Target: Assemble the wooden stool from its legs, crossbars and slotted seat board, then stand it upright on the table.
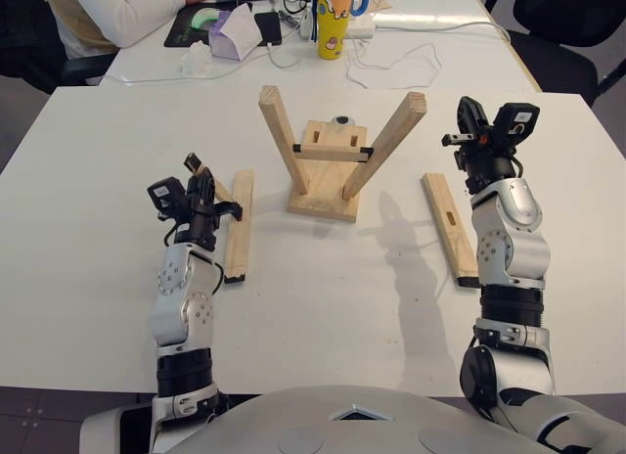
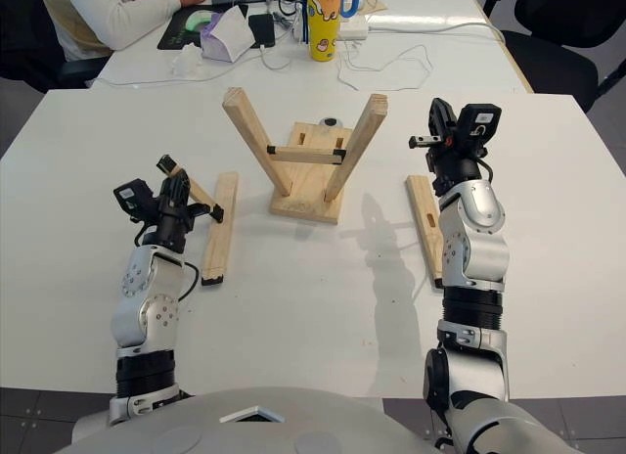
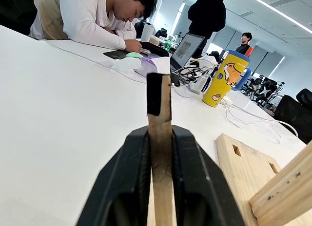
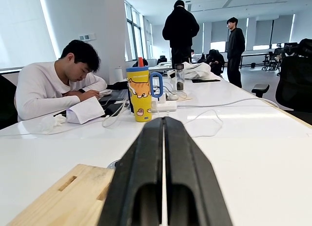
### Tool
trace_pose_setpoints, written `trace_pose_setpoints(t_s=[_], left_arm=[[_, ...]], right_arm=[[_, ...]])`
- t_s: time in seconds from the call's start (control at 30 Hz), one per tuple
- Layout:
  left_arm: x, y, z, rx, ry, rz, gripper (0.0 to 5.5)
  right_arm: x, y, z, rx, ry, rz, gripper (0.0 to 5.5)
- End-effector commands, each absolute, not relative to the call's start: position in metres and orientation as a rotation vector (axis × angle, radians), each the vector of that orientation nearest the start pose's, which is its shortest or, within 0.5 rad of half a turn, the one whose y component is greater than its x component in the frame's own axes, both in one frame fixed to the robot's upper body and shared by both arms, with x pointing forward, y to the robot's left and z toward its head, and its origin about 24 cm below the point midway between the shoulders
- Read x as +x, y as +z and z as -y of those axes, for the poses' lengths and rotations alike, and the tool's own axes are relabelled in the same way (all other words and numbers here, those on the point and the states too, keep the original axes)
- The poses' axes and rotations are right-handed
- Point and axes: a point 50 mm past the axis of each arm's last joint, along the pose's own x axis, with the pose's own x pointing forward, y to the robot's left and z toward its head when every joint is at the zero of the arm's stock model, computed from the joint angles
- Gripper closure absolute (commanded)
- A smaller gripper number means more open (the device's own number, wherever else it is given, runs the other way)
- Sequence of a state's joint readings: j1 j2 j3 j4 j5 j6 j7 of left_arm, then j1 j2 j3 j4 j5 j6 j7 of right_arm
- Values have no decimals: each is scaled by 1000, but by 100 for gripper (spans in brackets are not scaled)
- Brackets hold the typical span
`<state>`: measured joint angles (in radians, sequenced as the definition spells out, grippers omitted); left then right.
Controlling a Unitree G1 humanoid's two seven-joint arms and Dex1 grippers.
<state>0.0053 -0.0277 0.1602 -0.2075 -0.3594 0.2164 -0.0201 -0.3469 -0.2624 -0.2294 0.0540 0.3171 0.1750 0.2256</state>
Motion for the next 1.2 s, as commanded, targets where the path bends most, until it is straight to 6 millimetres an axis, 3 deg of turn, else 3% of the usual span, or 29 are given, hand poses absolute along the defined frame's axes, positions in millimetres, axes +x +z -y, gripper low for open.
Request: trace_pose_setpoints(t_s=[0.03, 0.2, 0.4, 0.7, 0.97, 1.13, 1.2], left_arm=[[241, 49, -176, -263, 75, -79, 506], [233, 28, -180, -106, 75, -146, 506], [215, 4, -191, -59, 98, -176, 506], [192, -7, -186, -2, 46, -153, 506], [184, 2, -184, -1, 45, -120, 506], [201, 34, -183, 20, 20, -3, 506], [207, 47, -182, 42, 3, 41, 460]], right_arm=[[311, 127, 221, 64, 109, 167, 550], [311, 127, 219, 45, 120, 169, 550], [311, 127, 220, 35, 121, 171, 550], [312, 128, 224, 28, 123, 166, 550], [312, 127, 224, 23, 134, 155, 550], [310, 125, 222, 27, 133, 152, 550], [310, 124, 222, 29, 131, 151, 550]])
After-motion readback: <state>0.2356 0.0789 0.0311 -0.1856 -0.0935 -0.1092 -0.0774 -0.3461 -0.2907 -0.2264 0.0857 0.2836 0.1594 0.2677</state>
